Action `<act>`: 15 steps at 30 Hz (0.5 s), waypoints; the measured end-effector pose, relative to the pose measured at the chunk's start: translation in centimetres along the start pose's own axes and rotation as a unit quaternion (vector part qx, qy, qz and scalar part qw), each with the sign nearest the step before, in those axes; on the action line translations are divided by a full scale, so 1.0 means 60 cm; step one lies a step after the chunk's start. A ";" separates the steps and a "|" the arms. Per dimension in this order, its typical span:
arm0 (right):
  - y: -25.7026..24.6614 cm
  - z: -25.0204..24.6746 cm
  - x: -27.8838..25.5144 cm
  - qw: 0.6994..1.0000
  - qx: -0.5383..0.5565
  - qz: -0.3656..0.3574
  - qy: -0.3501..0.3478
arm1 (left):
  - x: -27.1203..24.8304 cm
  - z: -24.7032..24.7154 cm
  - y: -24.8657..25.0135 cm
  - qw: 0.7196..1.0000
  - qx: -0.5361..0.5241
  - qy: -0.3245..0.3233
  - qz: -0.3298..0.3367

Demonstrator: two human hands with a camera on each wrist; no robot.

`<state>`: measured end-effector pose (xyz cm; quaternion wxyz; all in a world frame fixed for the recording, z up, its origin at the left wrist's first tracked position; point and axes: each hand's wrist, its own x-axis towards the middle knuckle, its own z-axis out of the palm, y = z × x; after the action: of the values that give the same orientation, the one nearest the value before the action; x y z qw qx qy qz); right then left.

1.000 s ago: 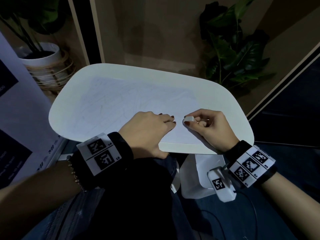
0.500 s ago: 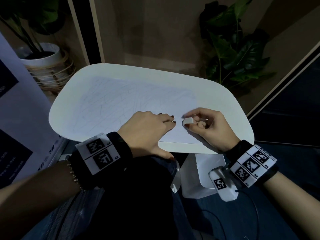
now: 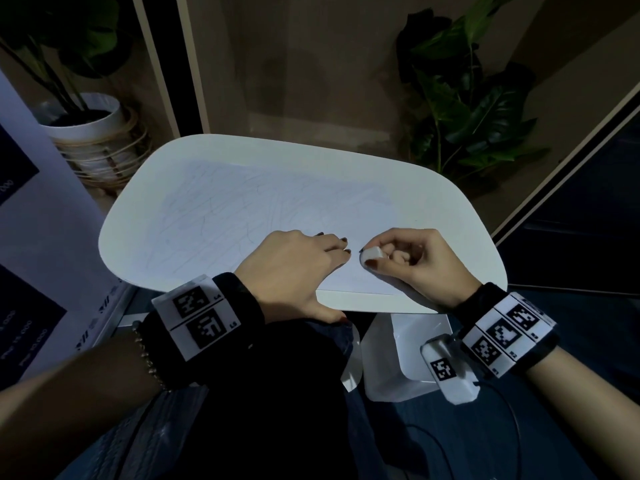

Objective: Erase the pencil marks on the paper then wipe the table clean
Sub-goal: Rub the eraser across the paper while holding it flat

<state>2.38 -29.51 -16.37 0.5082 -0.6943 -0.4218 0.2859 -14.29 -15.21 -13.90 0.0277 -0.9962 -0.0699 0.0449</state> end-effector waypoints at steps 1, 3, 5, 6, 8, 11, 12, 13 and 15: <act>0.000 -0.002 -0.001 1.000 0.015 0.005 -0.011 | 0.000 0.001 0.000 1.000 0.000 -0.001 0.001; 0.005 0.000 0.002 1.000 0.020 0.002 0.021 | 0.000 0.000 0.000 1.000 -0.002 -0.002 0.001; 0.006 0.006 0.005 0.998 0.007 -0.009 0.065 | 0.000 -0.001 -0.001 1.000 -0.003 -0.002 0.000; 0.005 0.006 0.004 0.998 0.002 -0.011 0.063 | 0.000 -0.001 -0.001 1.000 -0.003 0.000 0.000; 0.002 0.001 0.000 1.000 -0.007 -0.009 0.011 | -0.001 -0.001 -0.001 1.000 -0.007 0.001 -0.001; 0.004 -0.001 -0.001 1.000 0.010 0.001 -0.004 | -0.001 -0.001 0.001 1.000 -0.006 -0.004 -0.004; 0.007 0.002 0.002 1.000 0.018 0.000 0.024 | -0.001 -0.001 0.001 1.000 -0.004 -0.005 -0.005; 0.008 0.005 0.004 0.998 0.020 -0.003 0.052 | -0.001 -0.002 0.001 1.000 -0.003 -0.004 -0.007; 0.008 0.005 0.004 0.998 0.017 -0.007 0.052 | -0.002 -0.003 0.002 1.000 -0.005 0.001 -0.008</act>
<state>2.38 -29.23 -16.92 0.5433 -0.6966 -0.3944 0.2529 -14.37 -15.34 -13.73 0.0228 -0.9958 -0.0776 0.0432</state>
